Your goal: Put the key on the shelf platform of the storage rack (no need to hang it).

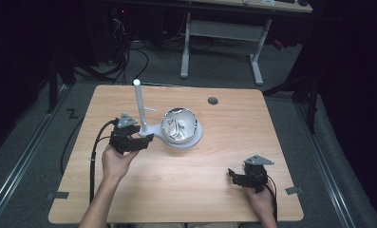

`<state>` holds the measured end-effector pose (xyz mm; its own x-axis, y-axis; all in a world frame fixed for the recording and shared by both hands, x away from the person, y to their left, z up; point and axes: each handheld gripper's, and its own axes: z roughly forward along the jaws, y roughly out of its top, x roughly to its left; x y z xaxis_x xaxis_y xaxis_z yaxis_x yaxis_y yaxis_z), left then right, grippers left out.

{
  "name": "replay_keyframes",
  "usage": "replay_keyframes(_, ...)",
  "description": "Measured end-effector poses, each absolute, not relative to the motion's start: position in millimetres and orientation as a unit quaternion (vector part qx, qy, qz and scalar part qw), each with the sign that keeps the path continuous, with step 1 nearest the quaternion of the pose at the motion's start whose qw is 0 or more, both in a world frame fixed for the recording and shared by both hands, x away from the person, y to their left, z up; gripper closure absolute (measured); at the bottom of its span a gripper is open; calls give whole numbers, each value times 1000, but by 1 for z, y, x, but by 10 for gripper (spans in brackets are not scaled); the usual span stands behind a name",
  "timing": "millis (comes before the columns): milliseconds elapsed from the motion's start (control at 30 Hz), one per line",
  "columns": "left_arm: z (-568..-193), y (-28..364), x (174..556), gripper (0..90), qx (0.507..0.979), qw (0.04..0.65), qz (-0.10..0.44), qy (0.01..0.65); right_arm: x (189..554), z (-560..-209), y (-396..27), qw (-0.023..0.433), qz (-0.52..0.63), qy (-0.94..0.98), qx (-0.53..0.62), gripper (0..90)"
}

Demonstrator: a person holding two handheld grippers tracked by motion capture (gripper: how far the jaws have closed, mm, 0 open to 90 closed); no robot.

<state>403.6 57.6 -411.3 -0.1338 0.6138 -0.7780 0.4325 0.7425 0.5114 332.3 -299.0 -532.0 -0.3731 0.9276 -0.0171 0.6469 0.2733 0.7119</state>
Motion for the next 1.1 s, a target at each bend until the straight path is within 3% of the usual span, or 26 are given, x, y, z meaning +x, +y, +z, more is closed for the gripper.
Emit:
replay_keyframes(33,-412,57,407,375,336,582,88,735,332,-532,-299,223,315,766,514,218)
replay_keyframes(133,-411,62,403,376,343,560,80,750,332,-532,-299,223,315,766,514,218)
replay_keyframes(167,-412,61,405,375,330,583,86,738,332,-532,-299,223,315,766,514,218)
replay_keyframes(233,-415,67,405,375,348,583,99,728,332,-532,-299,223,315,766,514,219)
replay_keyframes(333,-416,69,403,375,345,581,99,730,332,-532,-299,223,315,766,514,218)
replay_keyframes(367,-414,68,399,375,334,556,80,757,332,-532,-299,223,315,766,514,218)
replay_keyframes(400,-415,68,402,375,325,582,87,740,332,-532,-299,223,315,766,514,219)
replay_keyframes(467,-415,70,398,374,334,555,81,758,332,-532,-299,223,315,766,514,218)
replay_keyframes(533,-416,71,400,374,327,581,88,740,332,-532,-299,223,315,766,514,218)
replay_keyframes(667,-414,71,397,374,314,576,64,752,332,-532,-299,223,316,766,514,218)
replay_keyframes(767,-417,77,395,374,332,555,82,759,332,-532,-299,223,315,766,514,218)
replay_keyframes(967,-419,81,392,374,328,556,82,759,332,-532,-299,223,315,766,514,219)
replay_keyframes(1033,-419,79,395,374,302,582,83,751,332,-532,-299,223,315,766,514,218)
replay_keyframes(1100,-421,84,390,374,319,557,80,763,332,-532,-299,223,315,766,514,219)
